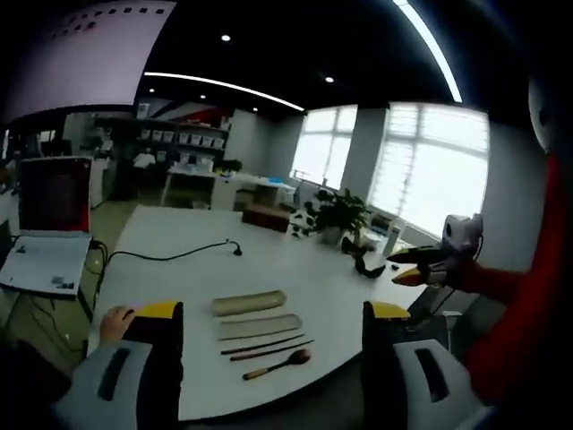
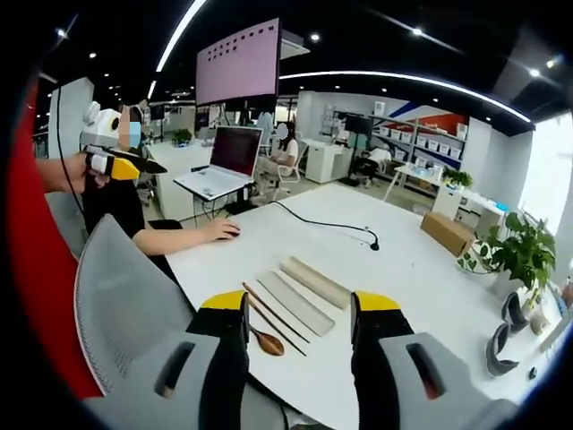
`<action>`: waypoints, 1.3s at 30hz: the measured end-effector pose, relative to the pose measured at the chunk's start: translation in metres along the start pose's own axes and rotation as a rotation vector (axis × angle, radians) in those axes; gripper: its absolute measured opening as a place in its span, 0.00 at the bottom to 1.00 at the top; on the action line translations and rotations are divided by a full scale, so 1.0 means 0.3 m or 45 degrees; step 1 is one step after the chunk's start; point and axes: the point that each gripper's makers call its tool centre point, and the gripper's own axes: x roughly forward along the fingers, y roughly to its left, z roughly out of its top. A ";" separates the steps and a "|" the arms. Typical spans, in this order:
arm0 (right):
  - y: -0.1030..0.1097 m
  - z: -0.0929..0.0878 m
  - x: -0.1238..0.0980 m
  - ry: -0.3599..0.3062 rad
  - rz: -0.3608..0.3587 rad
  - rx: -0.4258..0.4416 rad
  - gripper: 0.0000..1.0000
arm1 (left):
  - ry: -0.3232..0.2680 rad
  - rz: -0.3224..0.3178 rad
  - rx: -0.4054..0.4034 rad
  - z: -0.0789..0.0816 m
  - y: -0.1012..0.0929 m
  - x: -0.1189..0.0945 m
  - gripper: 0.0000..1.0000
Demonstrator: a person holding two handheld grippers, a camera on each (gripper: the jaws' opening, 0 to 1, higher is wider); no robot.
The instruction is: Arrange the utensils inside the cutlery case until each visible utensil rests in its matching compartment.
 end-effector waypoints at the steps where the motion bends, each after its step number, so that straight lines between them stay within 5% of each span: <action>1: 0.000 0.001 0.001 -0.001 -0.001 0.001 0.43 | 0.006 0.001 0.024 0.001 0.002 0.000 0.84; 19: 0.037 0.006 0.013 0.020 -0.011 -0.031 0.43 | 0.024 0.027 0.021 -0.016 0.036 -0.013 0.81; 26: 0.030 0.008 0.002 0.015 -0.019 -0.039 0.43 | 0.022 0.031 0.116 -0.006 0.018 -0.002 0.83; 34: 0.030 0.010 0.049 0.039 0.004 -0.134 0.49 | 0.027 0.038 0.141 -0.016 -0.017 0.000 0.84; 39: 0.027 0.013 0.087 0.052 0.034 -0.207 0.44 | 0.019 0.075 0.145 -0.021 -0.024 -0.008 0.84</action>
